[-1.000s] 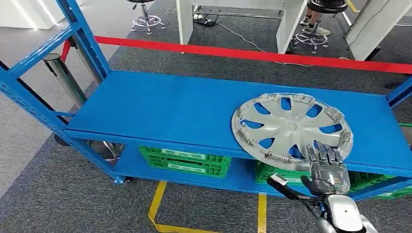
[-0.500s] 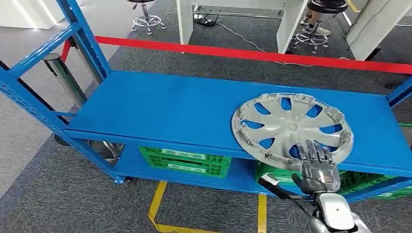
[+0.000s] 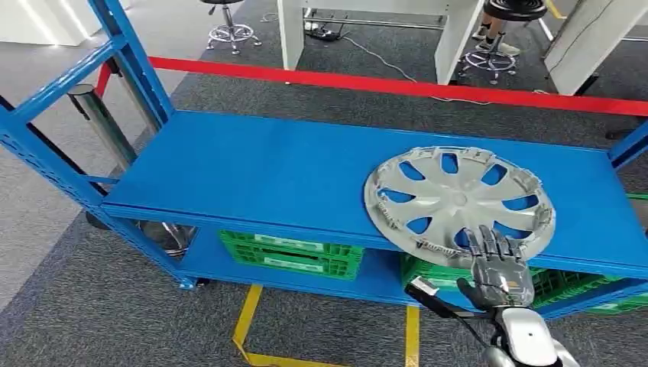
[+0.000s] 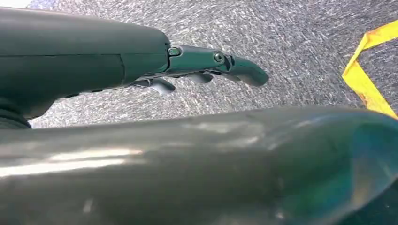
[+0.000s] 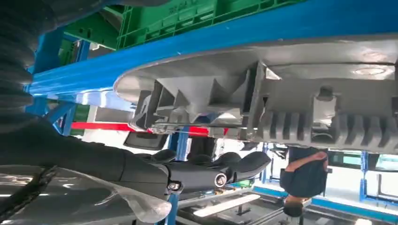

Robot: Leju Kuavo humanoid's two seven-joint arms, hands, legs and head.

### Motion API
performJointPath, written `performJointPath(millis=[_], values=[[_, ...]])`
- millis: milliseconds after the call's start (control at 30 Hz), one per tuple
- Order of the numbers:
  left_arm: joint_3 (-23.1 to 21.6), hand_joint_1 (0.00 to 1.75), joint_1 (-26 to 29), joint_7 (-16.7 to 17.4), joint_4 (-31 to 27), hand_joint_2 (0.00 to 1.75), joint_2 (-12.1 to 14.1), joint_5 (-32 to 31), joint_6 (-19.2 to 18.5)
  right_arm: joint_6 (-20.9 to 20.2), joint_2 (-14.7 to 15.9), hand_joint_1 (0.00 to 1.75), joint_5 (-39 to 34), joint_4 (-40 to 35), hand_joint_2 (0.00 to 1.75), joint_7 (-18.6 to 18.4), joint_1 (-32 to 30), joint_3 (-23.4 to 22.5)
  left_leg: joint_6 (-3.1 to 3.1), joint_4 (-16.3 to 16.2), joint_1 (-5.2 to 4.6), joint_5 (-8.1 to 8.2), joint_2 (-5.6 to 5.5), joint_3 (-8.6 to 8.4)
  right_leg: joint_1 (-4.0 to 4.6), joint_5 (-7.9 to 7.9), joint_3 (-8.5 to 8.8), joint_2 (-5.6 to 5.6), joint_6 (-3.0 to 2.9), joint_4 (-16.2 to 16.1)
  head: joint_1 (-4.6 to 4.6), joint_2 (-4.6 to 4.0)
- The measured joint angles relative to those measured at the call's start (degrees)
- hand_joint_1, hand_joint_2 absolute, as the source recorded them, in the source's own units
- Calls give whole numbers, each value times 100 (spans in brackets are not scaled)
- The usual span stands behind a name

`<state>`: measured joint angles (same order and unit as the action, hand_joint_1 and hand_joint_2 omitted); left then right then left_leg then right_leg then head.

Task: Take the parts from the cabinet and place them on the table.

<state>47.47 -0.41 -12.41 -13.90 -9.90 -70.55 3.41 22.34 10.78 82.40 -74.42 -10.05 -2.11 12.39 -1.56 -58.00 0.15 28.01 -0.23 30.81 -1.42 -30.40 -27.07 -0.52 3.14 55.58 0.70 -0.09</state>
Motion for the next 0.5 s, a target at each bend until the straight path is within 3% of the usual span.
performJointPath(millis=[33, 500], values=[[0, 0, 0, 0, 0, 0, 0, -2, 0, -7, 7, 147, -13, 0, 175, 0, -13, 0, 0, 0, 0, 0, 0, 0, 0, 0, 0, 0, 0, 0, 0, 0], [9, 0, 5, 70, 0, 0, 4, -17, 0, 61, 192, 162, -111, -175, 175, 2, -328, -48, 0, 0, 0, 0, 0, -4, 0, 0, 1, 0, 0, -1, 0, 0]])
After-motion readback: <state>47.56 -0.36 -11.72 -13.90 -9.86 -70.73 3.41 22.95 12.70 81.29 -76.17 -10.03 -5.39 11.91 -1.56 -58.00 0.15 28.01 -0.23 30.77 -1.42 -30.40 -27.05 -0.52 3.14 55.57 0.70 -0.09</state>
